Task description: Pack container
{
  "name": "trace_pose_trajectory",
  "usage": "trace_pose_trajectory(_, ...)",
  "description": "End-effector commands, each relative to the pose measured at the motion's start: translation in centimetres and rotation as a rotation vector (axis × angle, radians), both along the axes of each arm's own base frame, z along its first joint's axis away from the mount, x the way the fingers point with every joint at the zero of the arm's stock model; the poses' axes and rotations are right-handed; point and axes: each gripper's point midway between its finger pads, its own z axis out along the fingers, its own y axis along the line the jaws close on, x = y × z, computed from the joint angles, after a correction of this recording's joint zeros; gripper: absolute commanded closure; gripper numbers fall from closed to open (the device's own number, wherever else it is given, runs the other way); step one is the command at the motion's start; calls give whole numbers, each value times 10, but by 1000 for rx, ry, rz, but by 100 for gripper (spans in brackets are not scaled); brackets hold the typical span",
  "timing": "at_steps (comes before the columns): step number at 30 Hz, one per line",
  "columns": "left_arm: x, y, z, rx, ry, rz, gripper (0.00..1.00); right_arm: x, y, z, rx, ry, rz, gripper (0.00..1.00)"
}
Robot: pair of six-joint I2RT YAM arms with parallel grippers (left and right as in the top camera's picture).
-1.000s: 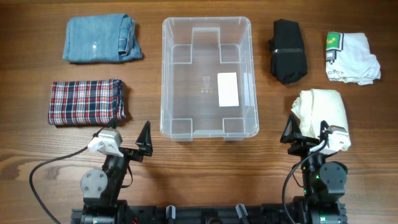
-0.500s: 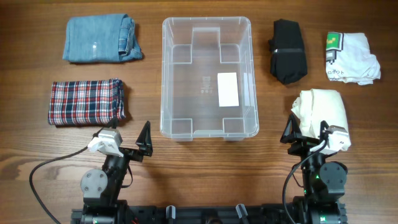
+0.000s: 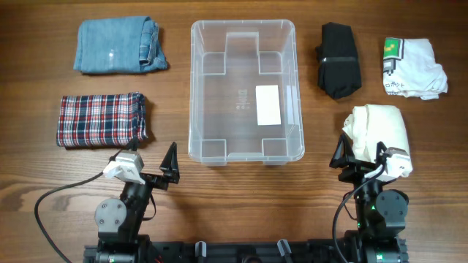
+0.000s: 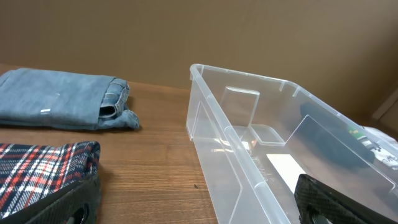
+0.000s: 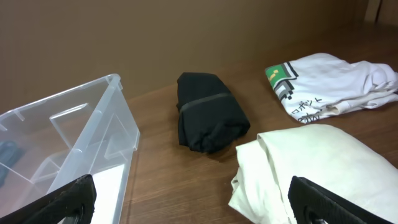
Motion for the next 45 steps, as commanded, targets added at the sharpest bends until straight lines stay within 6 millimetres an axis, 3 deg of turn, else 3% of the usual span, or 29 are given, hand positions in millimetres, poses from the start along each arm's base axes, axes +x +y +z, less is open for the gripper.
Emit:
trace_pose_trajectory(1,0,3,-2,16,-1,14,0,-2,-4,12,27,-26,-26,0)
trace_pose_trajectory(5,0,3,-2,16,-1,14,0,-1,-5,15,145,-50,-46,0)
trace_pose_trajectory(11,0,3,-2,16,-1,14,0,-1,-1,16,509,-82,-71,0)
trace_pose_trajectory(16,0,3,-2,16,-1,14,0,0,26,70,419,-260,141,0)
trace_pose_trajectory(19,0,3,-2,16,-1,14,0,-8,30,106,344,-376,190,0)
trace_pose_trajectory(24,0,3,-2,16,-1,14,0,-18,13,146,175,-344,82,0)
trace_pose_trajectory(29,0,3,-2,16,-1,14,1,-16,-21,178,-23,-126,-116,0)
trace_pose_trajectory(33,0,3,-2,16,-1,14,0,-1,-49,178,-118,220,-244,0)
trace_pose_trajectory(39,0,3,-2,16,-1,14,0,17,-93,152,-94,653,-341,0)
trace_pose_trajectory(45,0,3,-2,16,-1,14,0,43,-120,113,-11,876,-149,0)
